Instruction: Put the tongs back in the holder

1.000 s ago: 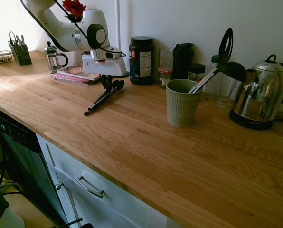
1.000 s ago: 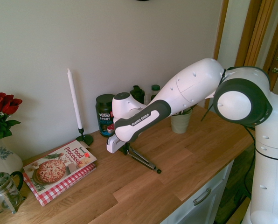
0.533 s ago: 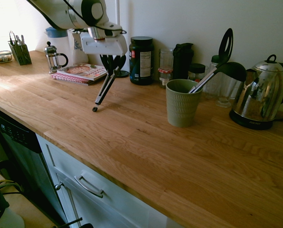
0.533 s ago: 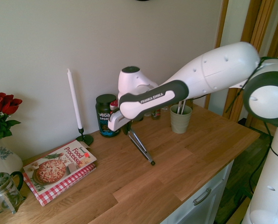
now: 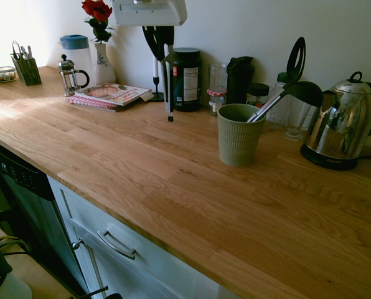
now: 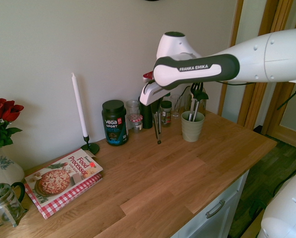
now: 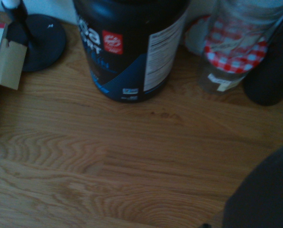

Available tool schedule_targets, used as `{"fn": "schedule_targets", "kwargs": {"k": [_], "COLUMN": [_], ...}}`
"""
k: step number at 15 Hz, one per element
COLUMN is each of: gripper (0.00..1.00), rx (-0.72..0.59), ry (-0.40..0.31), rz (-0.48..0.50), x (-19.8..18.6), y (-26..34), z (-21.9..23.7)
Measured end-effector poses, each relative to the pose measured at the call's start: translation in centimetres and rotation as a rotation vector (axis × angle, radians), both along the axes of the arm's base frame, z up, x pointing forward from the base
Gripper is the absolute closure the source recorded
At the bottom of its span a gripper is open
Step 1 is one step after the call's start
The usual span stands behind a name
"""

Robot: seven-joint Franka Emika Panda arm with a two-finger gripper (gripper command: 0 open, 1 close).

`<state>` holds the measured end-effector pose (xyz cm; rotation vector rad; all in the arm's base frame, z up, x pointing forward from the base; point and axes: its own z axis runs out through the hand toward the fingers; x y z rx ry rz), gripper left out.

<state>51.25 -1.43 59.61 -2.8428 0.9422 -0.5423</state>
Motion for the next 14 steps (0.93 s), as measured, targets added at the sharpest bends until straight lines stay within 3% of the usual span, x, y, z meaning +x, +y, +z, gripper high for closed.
{"fn": "schedule_targets", "kwargs": {"k": [6,14], "gripper": [1.00,1.00], "rx": [-0.018,0.009], "ry": [-0.140,-0.083], "rz": [-0.051,-0.084], "x": [-3.1,-3.2], "y": [-9.8,-19.4], "z": [10.9,8.2]}}
